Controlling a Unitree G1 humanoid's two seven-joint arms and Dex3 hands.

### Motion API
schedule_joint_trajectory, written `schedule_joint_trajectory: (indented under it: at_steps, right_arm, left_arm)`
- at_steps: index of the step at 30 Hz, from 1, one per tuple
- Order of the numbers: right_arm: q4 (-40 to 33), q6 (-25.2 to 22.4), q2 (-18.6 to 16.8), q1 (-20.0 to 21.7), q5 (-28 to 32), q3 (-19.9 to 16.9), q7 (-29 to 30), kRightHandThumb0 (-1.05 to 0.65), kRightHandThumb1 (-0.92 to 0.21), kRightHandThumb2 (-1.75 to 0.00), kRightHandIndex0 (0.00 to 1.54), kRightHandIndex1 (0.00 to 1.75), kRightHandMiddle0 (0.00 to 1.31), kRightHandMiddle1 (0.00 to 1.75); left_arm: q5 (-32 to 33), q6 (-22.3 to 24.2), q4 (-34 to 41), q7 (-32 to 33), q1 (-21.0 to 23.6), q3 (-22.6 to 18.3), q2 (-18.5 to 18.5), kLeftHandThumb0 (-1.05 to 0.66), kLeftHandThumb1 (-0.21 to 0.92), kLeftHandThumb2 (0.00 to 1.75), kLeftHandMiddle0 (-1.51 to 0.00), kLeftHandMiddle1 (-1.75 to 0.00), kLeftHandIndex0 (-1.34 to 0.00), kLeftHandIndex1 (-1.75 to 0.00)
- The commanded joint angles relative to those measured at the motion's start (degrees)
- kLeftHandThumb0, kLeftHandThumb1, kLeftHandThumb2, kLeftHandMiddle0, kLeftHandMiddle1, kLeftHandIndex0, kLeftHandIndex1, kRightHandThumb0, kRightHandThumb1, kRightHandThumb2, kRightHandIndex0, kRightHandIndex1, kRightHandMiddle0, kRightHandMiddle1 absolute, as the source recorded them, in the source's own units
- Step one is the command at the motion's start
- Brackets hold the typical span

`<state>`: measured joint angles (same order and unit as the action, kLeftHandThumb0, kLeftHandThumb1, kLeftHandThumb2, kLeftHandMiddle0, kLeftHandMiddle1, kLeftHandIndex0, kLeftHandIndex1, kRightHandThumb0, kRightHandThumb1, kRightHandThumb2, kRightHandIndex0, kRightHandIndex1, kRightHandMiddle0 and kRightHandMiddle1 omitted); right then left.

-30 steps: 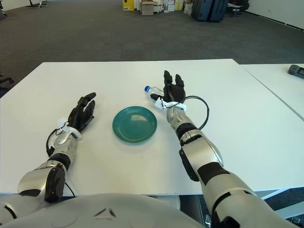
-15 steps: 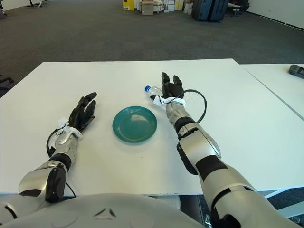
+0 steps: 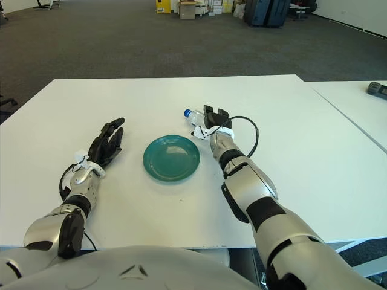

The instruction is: Put the bottle into the plate.

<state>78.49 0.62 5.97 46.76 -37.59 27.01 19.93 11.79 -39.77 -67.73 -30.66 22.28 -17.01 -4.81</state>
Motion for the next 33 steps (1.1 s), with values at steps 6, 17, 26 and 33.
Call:
schedule_joint_trajectory:
  at_steps: [6,17,26,33]
  right_arm:
    - [0.34,0.0,0.61,-1.42,0.52,-0.35,-2.96,-0.82,-0.92,-0.13,0.36,0.29,0.0,0.57]
    - [0.15,3.12,0.41,-2.42,0.92,-0.93,-2.34,-0.69,-0.9,-0.04,0.27,0.69,0.0,0.81]
    - [0.09,5.42,0.32,-2.65,0.97,-1.01,-1.54,-0.67,-0.92,-0.11,0.29,0.69,0.0,0.74]
    - [-0.26,6.3,0.34,-2.84,0.6,-0.99,4.19,-0.55,-0.88,-0.25,0.34,1.18,0.09,1.42]
  left_arm:
    - [2.66,-1.69,-0.38,-3.39,-2.52,-1.49,1.02,-0.69,0.92,0.61,-0.57,-0.01,-0.03,-0.88]
    - [7.49,-2.16,2.02,-7.34,-3.18,-4.43,1.98,-0.76,0.92,0.65,-0.66,-0.06,-0.13,-0.94]
    - [9.57,0.0,3.47,-9.54,-3.39,-5.22,2.15,-0.81,0.92,0.69,-0.71,-0.09,-0.18,-0.96]
    - [9.74,2.85,2.45,-10.1,-3.09,-5.53,1.51,-0.8,0.92,0.7,-0.75,-0.12,-0.21,-0.97]
